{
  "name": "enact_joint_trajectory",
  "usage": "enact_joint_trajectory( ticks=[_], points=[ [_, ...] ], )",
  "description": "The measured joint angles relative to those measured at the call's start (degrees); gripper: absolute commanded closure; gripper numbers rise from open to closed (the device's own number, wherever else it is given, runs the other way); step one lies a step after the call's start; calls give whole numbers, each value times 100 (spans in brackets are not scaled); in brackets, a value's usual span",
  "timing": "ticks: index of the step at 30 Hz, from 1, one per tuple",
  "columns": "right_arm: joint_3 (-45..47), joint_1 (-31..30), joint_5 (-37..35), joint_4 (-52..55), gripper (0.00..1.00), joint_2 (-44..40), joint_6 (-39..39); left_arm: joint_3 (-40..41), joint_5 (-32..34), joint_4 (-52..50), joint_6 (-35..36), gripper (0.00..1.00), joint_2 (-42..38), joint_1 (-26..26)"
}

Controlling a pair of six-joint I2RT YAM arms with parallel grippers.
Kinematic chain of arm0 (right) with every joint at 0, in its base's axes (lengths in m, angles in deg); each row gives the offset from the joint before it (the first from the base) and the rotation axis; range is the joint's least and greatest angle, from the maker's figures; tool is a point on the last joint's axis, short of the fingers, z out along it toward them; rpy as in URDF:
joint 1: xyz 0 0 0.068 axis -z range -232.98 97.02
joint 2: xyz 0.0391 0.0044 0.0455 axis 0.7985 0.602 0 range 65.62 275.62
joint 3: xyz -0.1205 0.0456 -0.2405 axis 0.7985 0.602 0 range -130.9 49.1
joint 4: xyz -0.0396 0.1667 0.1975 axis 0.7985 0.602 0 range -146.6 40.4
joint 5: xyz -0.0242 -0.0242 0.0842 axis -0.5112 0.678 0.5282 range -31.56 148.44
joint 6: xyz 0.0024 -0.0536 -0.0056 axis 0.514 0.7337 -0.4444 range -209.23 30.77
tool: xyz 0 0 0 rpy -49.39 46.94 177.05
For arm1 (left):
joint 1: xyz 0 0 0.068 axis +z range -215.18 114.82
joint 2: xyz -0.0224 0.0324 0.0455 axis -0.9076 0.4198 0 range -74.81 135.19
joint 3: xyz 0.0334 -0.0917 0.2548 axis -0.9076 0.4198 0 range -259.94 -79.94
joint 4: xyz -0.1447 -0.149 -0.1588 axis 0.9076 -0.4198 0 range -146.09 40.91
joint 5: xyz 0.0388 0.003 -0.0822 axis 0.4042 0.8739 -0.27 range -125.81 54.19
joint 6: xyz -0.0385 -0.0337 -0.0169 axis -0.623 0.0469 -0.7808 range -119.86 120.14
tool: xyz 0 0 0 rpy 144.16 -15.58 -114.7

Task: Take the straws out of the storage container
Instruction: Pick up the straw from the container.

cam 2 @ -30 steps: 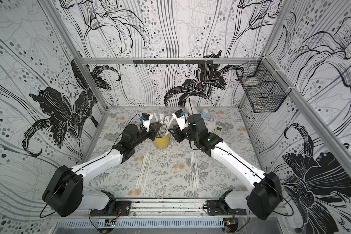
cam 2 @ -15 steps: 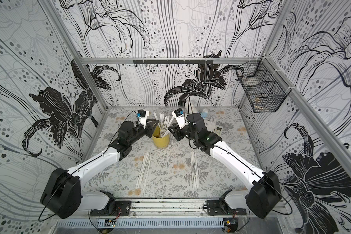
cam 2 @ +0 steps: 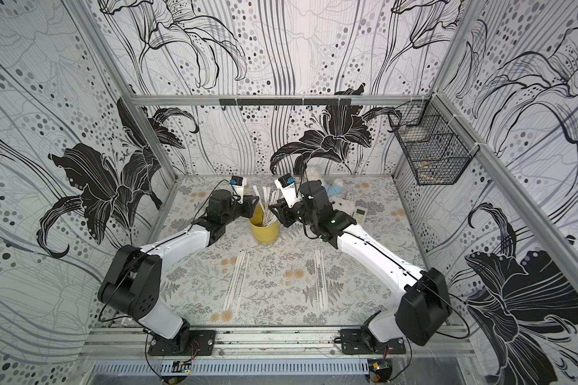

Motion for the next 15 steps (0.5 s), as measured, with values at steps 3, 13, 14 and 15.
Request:
enact_joint_trajectory(
  ticks=[3, 13, 14, 15],
  points=[
    [-72, -9, 0, -2, 58, 94, 0, -79, -175, 7, -50, 74, 83, 28],
    [-212, -9, -2, 17, 58, 247, 0, -184, -555, 59, -111, 85, 223, 59],
    [-221, -9, -2, 17, 58, 254, 2, -212, -575, 59, -111, 87, 251, 66],
    [-227, -9, -2, 22, 58, 260, 2, -223, -584, 63, -114, 89, 260, 70]
  ],
)
